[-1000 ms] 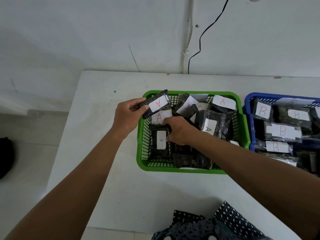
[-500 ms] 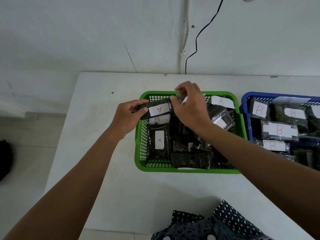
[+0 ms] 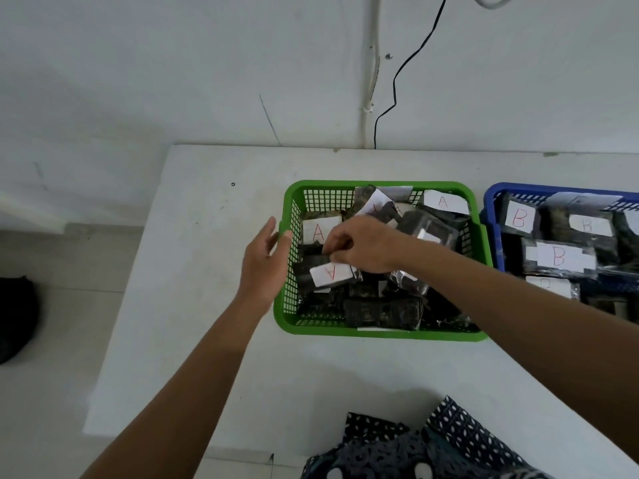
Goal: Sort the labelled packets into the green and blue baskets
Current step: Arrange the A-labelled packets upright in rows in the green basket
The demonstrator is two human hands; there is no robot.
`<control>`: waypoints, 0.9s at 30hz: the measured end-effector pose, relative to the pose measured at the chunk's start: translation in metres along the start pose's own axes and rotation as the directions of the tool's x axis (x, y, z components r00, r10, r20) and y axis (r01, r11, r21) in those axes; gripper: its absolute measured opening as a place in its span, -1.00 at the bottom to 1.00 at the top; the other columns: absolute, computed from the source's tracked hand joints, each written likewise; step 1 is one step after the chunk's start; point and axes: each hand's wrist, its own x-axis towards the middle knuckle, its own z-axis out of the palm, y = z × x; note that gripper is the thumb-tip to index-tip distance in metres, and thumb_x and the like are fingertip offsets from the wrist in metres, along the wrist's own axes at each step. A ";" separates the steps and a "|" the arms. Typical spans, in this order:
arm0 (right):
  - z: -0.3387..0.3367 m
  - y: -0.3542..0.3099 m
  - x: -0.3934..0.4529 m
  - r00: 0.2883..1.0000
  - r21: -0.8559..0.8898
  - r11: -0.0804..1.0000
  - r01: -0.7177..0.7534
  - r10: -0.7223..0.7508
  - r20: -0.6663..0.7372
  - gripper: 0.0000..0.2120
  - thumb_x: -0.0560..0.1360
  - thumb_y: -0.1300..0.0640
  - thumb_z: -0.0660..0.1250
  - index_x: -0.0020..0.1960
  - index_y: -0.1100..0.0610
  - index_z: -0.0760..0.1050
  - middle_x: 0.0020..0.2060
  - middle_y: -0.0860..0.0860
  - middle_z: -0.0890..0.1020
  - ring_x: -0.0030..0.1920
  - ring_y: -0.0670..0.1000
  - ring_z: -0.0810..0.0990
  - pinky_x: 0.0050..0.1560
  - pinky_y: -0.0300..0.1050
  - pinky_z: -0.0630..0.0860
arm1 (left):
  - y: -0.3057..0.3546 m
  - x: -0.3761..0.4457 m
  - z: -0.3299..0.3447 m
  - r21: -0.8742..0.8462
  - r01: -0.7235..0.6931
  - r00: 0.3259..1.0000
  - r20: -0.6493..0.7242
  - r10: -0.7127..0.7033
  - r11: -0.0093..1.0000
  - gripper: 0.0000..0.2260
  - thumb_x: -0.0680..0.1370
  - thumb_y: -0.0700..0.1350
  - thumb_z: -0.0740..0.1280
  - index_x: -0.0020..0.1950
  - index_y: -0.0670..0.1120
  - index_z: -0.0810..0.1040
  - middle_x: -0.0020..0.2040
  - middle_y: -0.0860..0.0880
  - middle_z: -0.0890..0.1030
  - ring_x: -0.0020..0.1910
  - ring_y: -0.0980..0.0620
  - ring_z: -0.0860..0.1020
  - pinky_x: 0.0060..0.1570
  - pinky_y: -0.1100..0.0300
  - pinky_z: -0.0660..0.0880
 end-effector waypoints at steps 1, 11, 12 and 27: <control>0.010 -0.002 0.000 1.000 -0.031 0.999 -0.012 0.013 0.027 -0.88 0.53 0.13 0.43 0.01 -0.08 0.63 -0.07 -0.14 0.64 0.01 -0.10 0.61 0.07 -0.20 0.53 | -0.005 -0.007 0.003 -0.003 -0.015 1.000 0.019 0.016 1.000 -0.63 0.66 -0.01 0.22 0.48 0.05 0.42 0.33 0.01 0.59 0.28 0.01 0.57 0.23 -0.01 0.55; 0.030 -0.016 -0.008 0.998 -0.259 0.964 -0.066 0.064 -0.014 -0.83 0.56 0.09 0.38 0.14 0.04 0.62 0.11 0.02 0.60 0.16 0.05 0.55 0.14 -0.10 0.50 | -0.018 -0.027 0.015 0.146 -0.062 0.990 -0.120 0.080 0.987 -0.64 0.70 -0.11 0.11 0.49 -0.03 0.42 0.31 -0.06 0.59 0.25 -0.09 0.55 0.27 -0.11 0.49; 0.030 -0.018 -0.012 0.999 -0.325 0.945 -0.038 0.023 -0.048 -0.81 0.56 0.05 0.38 0.16 0.03 0.59 0.14 0.02 0.57 0.17 0.06 0.53 0.16 -0.05 0.49 | -0.019 -0.027 0.015 0.138 -0.065 0.989 -0.123 0.082 0.988 -0.65 0.70 -0.11 0.11 0.48 -0.02 0.44 0.28 -0.06 0.60 0.22 -0.09 0.57 0.25 -0.11 0.50; 0.015 -0.002 -0.070 0.947 -0.506 0.852 0.138 0.036 0.319 -0.62 0.63 0.01 0.24 0.40 -0.29 0.41 0.32 -0.06 0.51 0.27 0.04 0.49 0.24 -0.05 0.45 | -0.020 -0.031 0.016 0.077 -0.082 0.985 -0.144 0.092 0.994 -0.68 0.68 -0.08 0.13 0.39 0.05 0.52 0.18 0.08 0.65 0.14 0.08 0.59 0.21 -0.01 0.54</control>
